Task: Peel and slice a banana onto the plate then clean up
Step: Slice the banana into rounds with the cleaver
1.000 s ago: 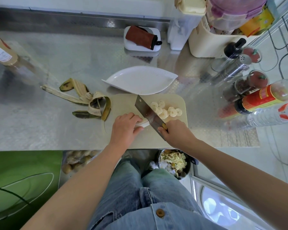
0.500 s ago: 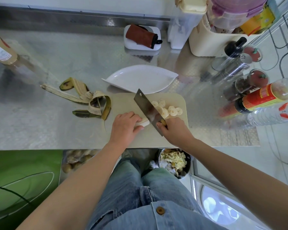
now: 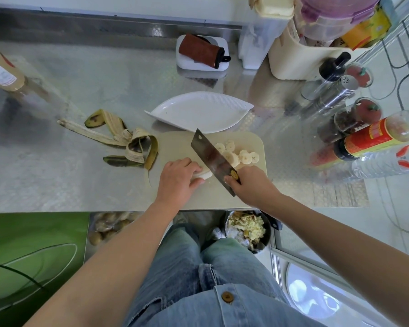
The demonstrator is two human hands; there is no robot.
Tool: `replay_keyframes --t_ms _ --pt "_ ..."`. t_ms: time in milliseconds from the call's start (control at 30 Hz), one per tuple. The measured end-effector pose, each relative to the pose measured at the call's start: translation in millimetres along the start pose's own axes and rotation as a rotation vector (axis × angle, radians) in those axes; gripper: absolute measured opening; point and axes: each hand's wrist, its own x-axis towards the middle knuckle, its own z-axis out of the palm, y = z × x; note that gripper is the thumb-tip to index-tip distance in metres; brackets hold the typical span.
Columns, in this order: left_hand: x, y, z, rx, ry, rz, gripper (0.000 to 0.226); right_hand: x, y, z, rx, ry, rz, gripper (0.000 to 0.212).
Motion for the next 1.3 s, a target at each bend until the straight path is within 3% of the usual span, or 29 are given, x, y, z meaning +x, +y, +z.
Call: replay_keyframes --t_ms 567,1300 --pt "0 -1 1 -0.001 -0.006 0.001 0.030 9 -4 11 0.100 0.050 -0.001 0.045" --pt "0 1 2 0.014 0.003 -0.011 0.030 9 -6 16 0.021 0.002 0.004 0.049"
